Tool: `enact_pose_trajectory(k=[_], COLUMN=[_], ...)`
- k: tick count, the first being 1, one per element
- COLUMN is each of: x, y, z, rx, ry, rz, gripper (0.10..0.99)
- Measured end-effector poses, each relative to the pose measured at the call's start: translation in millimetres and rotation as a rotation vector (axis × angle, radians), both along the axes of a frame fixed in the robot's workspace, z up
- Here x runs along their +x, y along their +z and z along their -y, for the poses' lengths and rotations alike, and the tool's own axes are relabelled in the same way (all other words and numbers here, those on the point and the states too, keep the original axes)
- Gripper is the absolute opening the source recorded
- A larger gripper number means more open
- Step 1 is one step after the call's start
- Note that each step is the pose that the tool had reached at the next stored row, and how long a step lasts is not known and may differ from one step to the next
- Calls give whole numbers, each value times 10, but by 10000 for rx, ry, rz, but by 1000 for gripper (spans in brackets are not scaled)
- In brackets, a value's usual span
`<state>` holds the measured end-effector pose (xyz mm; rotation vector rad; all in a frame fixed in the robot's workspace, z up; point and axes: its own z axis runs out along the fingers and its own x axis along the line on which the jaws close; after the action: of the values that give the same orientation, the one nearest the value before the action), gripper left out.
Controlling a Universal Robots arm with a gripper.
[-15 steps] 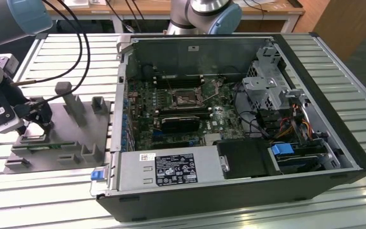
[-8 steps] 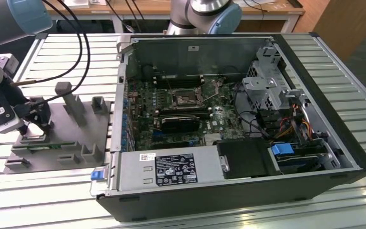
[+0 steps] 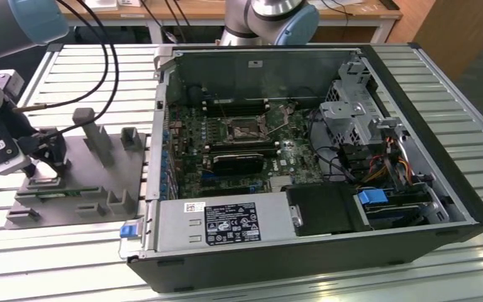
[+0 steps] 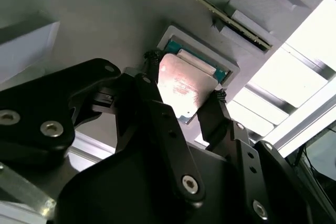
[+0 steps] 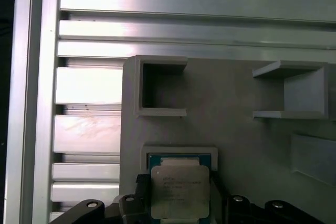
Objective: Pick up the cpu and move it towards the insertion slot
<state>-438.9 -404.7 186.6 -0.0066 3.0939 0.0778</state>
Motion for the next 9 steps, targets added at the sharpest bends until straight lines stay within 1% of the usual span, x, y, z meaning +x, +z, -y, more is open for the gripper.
enact_pose_trajectory(k=[9], x=[0], y=[180], z=[0], rx=[0], ry=[0], rz=[0], gripper=[541])
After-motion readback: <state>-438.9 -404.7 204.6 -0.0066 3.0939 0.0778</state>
